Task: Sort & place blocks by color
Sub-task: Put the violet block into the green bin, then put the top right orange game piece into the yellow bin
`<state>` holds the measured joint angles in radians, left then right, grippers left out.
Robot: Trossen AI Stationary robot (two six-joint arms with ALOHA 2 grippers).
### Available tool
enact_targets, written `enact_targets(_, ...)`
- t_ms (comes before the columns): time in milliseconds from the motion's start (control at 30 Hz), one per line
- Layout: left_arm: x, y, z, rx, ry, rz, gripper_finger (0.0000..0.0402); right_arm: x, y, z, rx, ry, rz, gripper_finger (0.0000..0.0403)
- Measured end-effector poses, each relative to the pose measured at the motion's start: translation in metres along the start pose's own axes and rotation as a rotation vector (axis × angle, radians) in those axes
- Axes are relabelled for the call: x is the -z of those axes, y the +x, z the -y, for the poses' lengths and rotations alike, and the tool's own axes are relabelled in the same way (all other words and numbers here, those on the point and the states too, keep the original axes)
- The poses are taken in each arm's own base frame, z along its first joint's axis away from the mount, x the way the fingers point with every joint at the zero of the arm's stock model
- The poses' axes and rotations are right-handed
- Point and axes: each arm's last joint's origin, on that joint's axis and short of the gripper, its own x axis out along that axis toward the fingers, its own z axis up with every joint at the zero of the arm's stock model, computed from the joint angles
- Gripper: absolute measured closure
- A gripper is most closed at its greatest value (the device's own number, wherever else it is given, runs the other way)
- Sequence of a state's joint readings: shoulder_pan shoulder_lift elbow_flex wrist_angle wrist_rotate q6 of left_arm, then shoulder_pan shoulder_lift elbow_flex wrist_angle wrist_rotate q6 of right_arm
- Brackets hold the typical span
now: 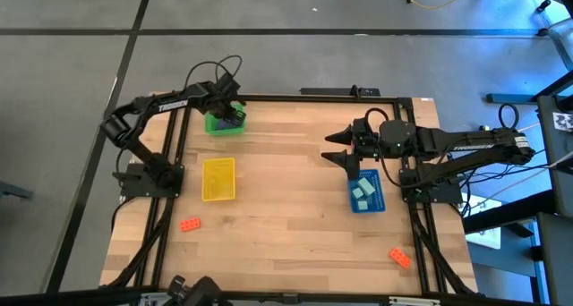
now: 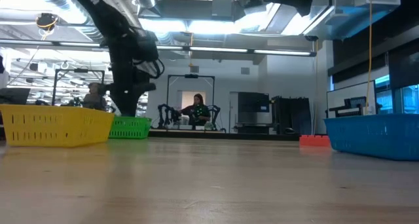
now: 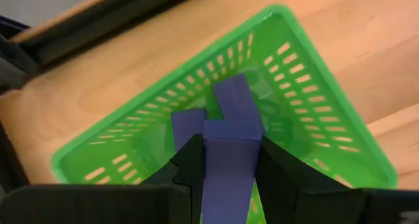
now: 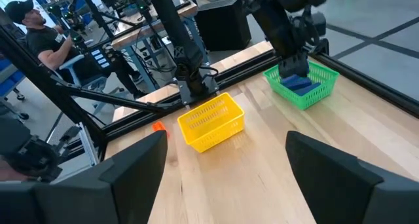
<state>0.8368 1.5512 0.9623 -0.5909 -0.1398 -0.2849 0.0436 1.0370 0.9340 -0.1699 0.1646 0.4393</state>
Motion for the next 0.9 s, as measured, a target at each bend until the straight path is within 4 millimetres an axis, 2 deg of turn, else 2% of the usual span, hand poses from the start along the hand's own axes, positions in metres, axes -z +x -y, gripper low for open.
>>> enact_targets(233, 0.001, 0.007, 0.000, -0.036, 0.002, -0.015, 0.0307, 0.000, 0.000, 0.000, 0.000, -0.002, 0.000, 0.0089)
enact_targets(467, 0.000, 0.007, 0.000, -0.043, 0.001, -0.012, 0.0246, 0.000, 0.000, 0.000, 0.000, -0.002, 0.000, 0.0089)
enact_targets(667, 0.001, 0.005, 0.000, -0.002, 0.000, -0.019, 0.0235, 0.000, 0.000, 0.000, 0.000, -0.003, 0.000, 0.0089)
enact_targets(767, -0.005, -0.008, 0.001, 0.054, -0.004, 0.017, 0.0234, 0.000, 0.000, 0.000, 0.000, -0.007, 0.000, 0.0089)
enact_targets(900, -0.016, -0.042, 0.001, 0.145, -0.015, 0.145, 0.0233, 0.000, 0.000, 0.000, 0.001, -0.028, 0.000, 0.0089)
